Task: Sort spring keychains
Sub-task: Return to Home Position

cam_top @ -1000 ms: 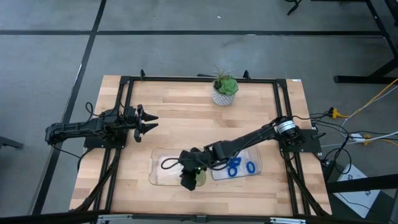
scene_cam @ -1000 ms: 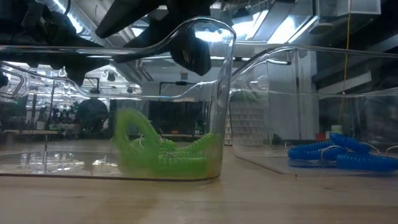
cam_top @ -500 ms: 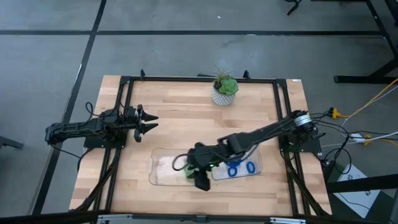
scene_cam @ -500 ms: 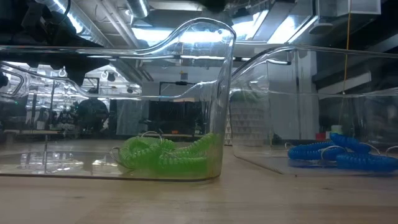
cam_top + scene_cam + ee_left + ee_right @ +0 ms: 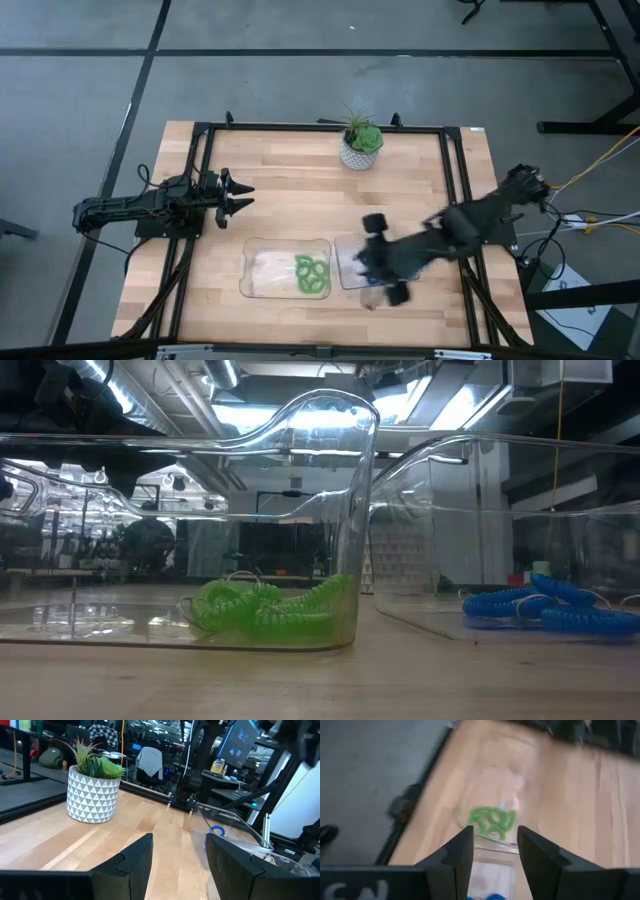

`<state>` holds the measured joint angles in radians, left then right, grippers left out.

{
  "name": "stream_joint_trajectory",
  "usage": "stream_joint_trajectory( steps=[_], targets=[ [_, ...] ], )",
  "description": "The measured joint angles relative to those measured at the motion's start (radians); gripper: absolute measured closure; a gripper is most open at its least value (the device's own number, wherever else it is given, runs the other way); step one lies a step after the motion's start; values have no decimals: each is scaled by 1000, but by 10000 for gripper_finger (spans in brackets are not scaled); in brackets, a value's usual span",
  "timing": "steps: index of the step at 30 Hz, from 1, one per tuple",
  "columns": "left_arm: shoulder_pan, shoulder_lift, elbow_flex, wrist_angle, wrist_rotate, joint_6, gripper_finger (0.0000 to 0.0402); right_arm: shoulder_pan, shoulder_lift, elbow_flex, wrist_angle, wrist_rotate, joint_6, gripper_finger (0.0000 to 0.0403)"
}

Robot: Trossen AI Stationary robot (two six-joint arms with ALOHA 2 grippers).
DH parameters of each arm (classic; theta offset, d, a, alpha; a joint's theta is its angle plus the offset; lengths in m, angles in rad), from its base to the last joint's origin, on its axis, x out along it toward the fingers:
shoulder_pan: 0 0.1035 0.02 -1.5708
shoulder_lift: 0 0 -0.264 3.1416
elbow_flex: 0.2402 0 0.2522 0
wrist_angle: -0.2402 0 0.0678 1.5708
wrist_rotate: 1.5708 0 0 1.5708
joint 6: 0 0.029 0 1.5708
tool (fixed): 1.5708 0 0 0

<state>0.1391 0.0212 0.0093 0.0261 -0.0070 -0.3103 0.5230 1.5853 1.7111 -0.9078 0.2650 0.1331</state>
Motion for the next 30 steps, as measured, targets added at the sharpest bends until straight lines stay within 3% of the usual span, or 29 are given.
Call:
stream_joint_trajectory(
  steps=[4, 7, 17, 22, 24, 30],
  targets=[
    [0, 0, 0, -1, 0, 0, 224, 64, -119, -21, -4, -5, -124, 252],
    [0, 0, 0, 0, 0, 0, 224, 88, -244, -118, 50, -3, -164, 252],
    [0, 0, 0, 0, 0, 0, 224, 91, -782, -751, 487, -3, -65, 251],
    [0, 0, 0, 0, 0, 0, 224, 91, -997, -991, 692, 0, -57, 251],
    [0, 0, 0, 0, 0, 0, 224, 89, -1060, -1067, 735, 48, -61, 251],
    [0, 0, 0, 0, 0, 0, 224, 89, -1160, -1243, 778, 349, -32, 251]
  ],
)
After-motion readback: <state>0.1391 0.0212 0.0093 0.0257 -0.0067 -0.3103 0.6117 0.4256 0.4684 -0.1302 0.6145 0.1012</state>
